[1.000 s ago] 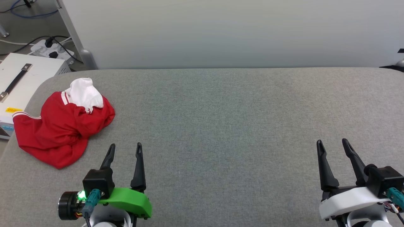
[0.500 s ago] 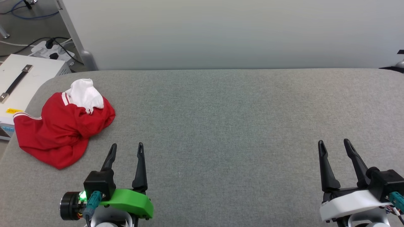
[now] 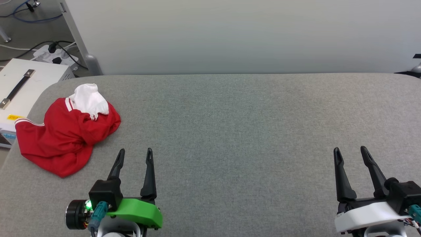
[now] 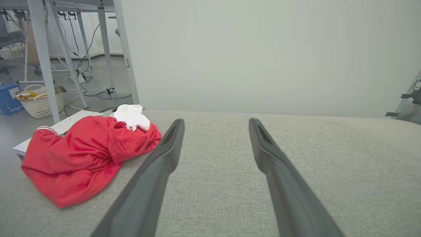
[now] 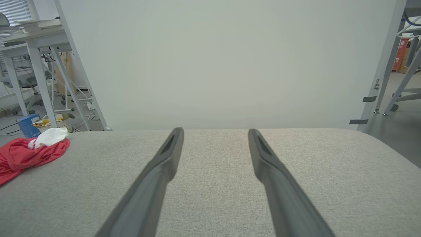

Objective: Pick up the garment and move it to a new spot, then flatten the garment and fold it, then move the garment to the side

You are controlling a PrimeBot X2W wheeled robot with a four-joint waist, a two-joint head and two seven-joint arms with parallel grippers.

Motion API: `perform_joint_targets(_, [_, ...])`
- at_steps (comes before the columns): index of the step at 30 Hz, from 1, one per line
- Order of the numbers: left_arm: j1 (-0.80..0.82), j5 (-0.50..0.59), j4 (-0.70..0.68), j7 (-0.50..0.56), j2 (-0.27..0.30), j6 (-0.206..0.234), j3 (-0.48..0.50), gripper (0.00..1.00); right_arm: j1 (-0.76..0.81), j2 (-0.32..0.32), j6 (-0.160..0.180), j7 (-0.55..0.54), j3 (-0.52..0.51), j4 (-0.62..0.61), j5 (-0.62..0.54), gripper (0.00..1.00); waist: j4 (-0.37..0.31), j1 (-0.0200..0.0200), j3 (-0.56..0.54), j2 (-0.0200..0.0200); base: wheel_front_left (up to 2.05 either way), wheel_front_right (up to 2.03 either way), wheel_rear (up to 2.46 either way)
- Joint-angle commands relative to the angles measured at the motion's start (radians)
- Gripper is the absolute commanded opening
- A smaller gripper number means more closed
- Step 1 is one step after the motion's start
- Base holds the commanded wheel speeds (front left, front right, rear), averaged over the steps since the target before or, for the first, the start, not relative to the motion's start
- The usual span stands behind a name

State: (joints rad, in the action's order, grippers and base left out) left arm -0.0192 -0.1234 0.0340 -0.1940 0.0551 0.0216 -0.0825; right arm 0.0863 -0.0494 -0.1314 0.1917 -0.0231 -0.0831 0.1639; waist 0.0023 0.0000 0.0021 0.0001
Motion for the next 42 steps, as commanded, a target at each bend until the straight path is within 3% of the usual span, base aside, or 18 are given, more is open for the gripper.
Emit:
perform_joint_targets(1, [0.005,-0.012,0.004,-0.010,-0.004,-0.001,-0.002,1.00,0.019,-0.001,0.001,0.013,-0.003,-0.004,0.013,1.00,0.000,0.0000,-0.001,-0.0001,0.00,0.00,0.00])
perform_joint_targets(42, [-0.002,-0.035,0.027,-0.068,-0.005,0.003,-0.032,1.00,0.051,-0.001,0.001,0.070,0.004,0.034,0.012,1.00,0.005,0.0000,0.001,-0.0001,0.00,0.00,0.00])
